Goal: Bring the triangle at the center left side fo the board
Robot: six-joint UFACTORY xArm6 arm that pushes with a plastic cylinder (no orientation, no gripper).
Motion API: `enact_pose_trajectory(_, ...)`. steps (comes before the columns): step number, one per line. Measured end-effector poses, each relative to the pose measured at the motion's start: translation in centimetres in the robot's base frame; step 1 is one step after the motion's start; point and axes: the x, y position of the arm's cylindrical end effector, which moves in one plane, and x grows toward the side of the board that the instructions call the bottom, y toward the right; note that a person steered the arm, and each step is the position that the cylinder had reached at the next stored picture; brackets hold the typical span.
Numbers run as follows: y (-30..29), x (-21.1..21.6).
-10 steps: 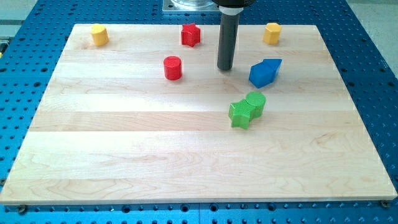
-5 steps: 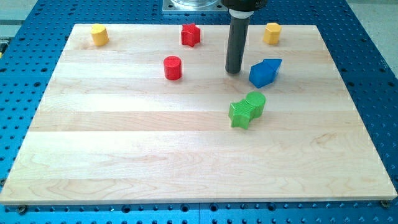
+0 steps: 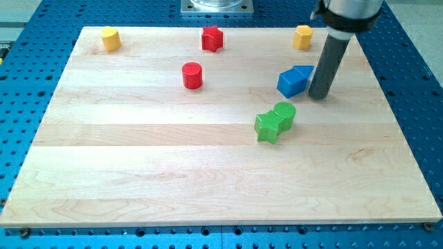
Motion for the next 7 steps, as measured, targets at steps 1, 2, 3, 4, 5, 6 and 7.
enact_pose_trajectory(1, -3.2, -1.9)
enact_pose_trajectory(2, -6.8, -1.9)
enact_pose_trajectory(3, -5.5, -2.9)
enact_pose_trajectory(4, -4.6, -5.6)
enact_pose_trajectory(5, -6.3, -6.4)
enact_pose_trajectory(6, -12.6, -4.8)
enact_pose_trajectory(7, -17.5, -4.2)
